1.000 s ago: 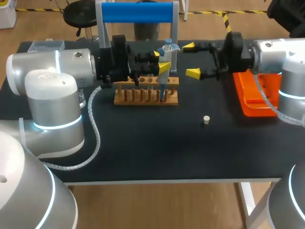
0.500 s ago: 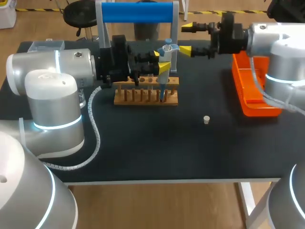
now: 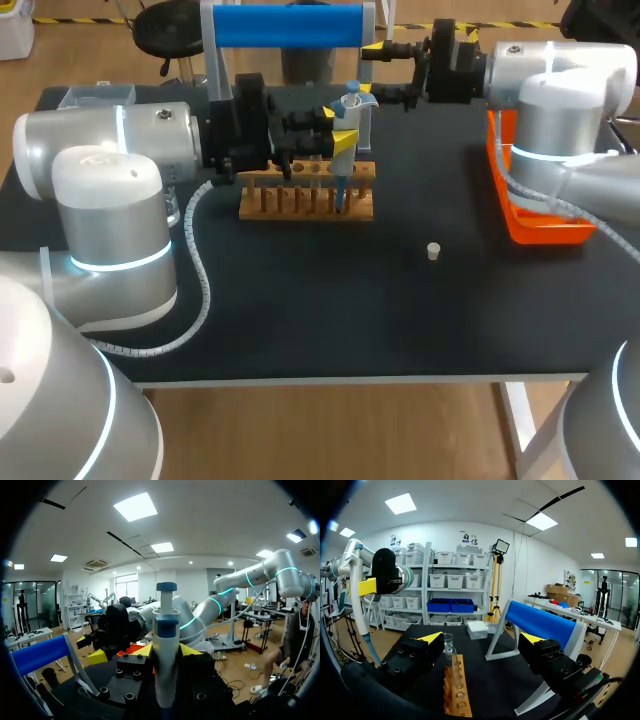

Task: Invert the test tube, pick up the pipette, mount the tip to pipette, aspirate from beaker and dispense into the tube, eject the tip, return the pipette, and cap with the stopper.

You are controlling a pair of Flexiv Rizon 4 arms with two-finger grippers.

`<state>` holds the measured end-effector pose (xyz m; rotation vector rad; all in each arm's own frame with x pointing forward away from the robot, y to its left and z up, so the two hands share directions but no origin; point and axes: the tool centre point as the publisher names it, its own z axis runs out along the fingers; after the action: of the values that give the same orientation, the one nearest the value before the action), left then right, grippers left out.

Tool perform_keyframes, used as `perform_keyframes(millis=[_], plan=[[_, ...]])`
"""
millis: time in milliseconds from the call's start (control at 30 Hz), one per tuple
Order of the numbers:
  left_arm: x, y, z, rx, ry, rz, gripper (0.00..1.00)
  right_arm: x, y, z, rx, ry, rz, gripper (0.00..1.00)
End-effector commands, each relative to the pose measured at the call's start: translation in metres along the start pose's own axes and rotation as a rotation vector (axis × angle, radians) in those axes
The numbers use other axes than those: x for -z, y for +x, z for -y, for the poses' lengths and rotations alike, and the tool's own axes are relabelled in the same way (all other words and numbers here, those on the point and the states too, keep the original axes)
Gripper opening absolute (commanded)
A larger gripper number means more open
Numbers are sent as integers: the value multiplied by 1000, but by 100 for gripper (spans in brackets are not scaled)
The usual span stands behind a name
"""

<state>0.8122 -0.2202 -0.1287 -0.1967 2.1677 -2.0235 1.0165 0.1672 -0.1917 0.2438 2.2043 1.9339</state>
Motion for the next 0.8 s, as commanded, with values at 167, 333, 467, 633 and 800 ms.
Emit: perform_keyframes(millis=[167, 333, 467, 633, 800], plan=[[-1, 1, -1, -2, 5, 6, 0, -18, -26, 9, -1, 30, 32, 100], [-1, 1, -1, -2, 5, 6, 0, -23, -37, 11, 11, 55, 54, 100], [-1, 1, -1, -2, 5, 6, 0, -24, -43, 11, 14, 63, 74, 100], [-1, 1, -1, -2, 5, 6, 0, -24, -44, 11, 15, 68, 98, 100], [-1, 1, -1, -2, 5, 6, 0, -29, -43, 9, 11, 72, 108, 100]])
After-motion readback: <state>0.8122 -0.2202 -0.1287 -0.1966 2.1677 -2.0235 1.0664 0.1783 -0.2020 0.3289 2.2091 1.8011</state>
